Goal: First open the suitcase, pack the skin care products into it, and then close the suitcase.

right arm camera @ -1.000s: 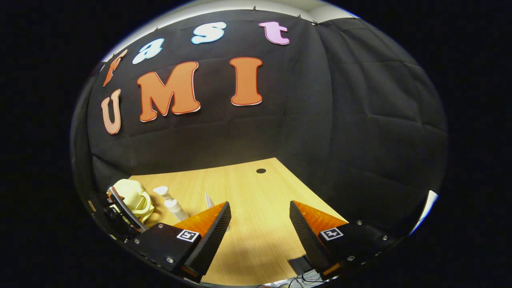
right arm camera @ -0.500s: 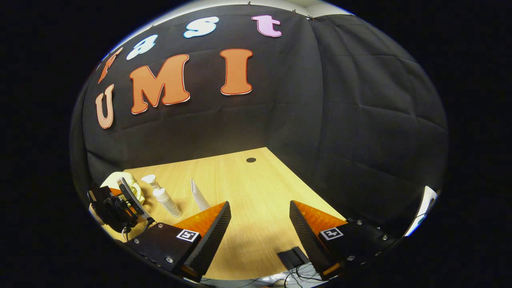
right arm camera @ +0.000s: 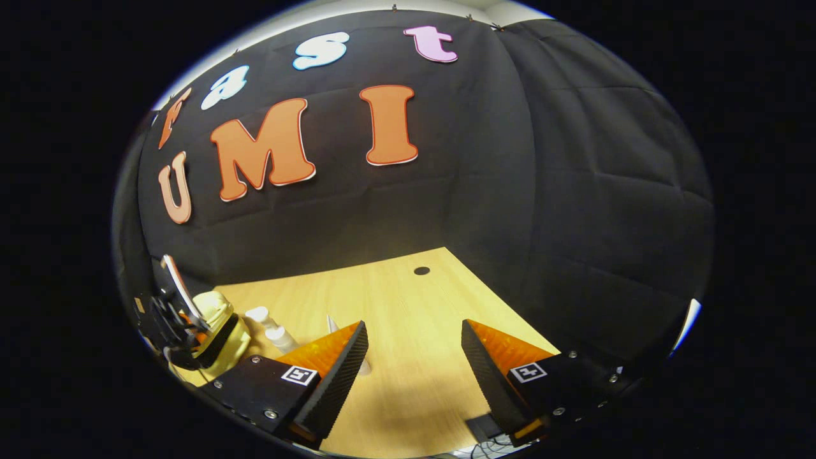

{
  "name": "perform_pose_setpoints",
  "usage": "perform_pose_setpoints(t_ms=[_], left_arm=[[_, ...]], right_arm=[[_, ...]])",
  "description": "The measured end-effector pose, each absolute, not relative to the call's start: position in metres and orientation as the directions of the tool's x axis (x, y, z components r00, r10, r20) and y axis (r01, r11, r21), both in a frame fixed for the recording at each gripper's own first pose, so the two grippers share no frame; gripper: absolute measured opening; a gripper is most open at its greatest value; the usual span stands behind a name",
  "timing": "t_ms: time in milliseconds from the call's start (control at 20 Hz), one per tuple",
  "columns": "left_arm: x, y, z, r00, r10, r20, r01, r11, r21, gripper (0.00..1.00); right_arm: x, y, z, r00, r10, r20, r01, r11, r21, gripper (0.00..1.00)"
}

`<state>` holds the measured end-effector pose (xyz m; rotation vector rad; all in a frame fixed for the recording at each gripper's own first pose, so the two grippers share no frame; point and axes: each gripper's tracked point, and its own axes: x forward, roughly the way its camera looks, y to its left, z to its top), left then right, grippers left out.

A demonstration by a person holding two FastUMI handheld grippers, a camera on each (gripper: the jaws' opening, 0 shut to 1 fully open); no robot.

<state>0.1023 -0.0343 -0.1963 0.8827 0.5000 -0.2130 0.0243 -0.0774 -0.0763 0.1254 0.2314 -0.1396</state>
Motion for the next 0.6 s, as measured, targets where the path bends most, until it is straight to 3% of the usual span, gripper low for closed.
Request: perform_pose_setpoints(t_ms=[250, 600], left_arm=[[0.113, 0.026, -0.116, 0.87, -0.068, -0.488, 0.282, 0.88, 0.382, 0.05], [0.126, 0.147, -0.069, 0.901, -0.012, -0.433, 0.144, 0.951, 0.273, 0.05]], right_arm=[[0.039, -0.037, -0.042, 0.976, -0.135, -0.169, 0.152, 0.984, 0.092, 0.94], [0.023, 0.016, -0.005, 0.977, -0.193, -0.094, 0.199, 0.977, 0.07, 0.94]])
